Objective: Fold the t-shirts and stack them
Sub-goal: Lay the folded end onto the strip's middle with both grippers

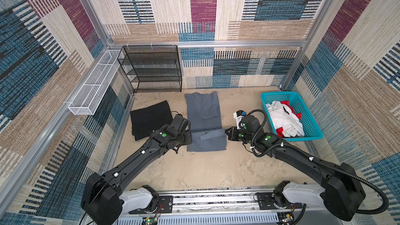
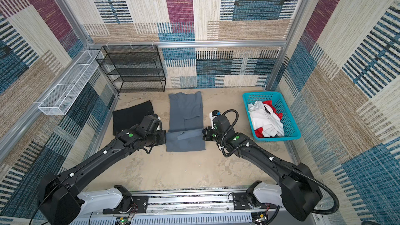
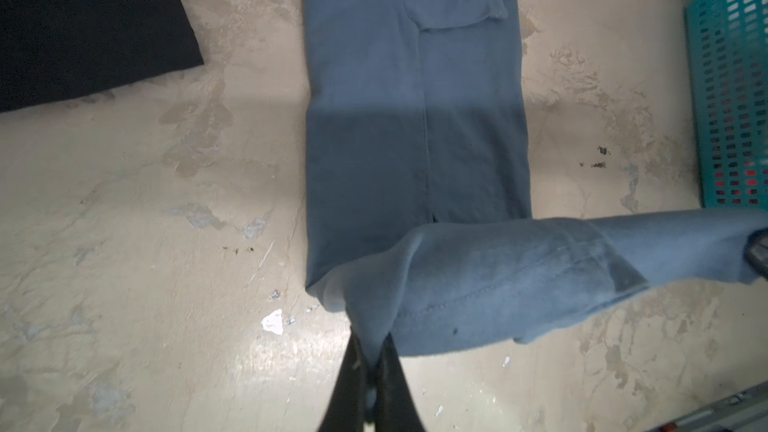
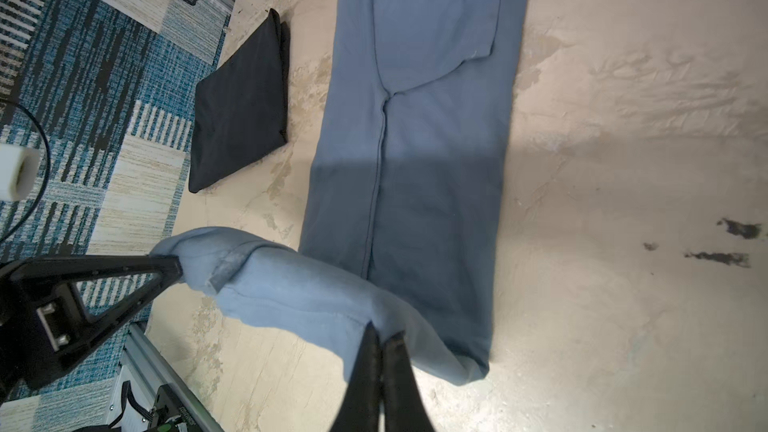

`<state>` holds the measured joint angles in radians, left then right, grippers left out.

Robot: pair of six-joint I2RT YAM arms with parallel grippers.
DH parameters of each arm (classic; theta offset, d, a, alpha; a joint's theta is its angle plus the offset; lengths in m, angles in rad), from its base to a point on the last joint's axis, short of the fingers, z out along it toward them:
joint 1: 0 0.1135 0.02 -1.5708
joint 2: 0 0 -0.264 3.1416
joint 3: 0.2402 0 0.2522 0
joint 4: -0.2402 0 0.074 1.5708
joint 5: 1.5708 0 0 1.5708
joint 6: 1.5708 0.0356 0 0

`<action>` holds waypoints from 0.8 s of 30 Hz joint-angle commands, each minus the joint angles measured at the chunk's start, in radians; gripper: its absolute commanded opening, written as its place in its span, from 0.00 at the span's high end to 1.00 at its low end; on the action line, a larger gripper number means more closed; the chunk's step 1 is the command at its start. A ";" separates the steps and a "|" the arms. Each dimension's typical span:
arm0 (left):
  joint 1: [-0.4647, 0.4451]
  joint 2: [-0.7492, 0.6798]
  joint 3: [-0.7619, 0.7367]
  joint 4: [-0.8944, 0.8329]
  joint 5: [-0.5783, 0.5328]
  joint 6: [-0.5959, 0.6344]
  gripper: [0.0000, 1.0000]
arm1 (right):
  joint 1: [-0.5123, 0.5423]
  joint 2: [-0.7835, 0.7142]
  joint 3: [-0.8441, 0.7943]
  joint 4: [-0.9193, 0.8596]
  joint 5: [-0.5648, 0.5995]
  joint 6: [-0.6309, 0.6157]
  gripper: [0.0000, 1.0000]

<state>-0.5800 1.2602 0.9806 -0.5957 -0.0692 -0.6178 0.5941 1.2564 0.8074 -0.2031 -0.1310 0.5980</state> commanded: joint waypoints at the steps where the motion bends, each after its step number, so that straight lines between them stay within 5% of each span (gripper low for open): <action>1: 0.018 0.036 0.043 0.037 0.034 0.059 1.00 | -0.015 0.029 0.023 0.048 0.002 -0.031 1.00; 24: 0.138 0.362 0.243 0.086 0.117 0.122 1.00 | -0.123 0.327 0.153 0.139 -0.087 -0.098 1.00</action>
<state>-0.4503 1.5890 1.1927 -0.5209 0.0315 -0.5087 0.4770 1.5486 0.9390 -0.1093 -0.1947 0.5213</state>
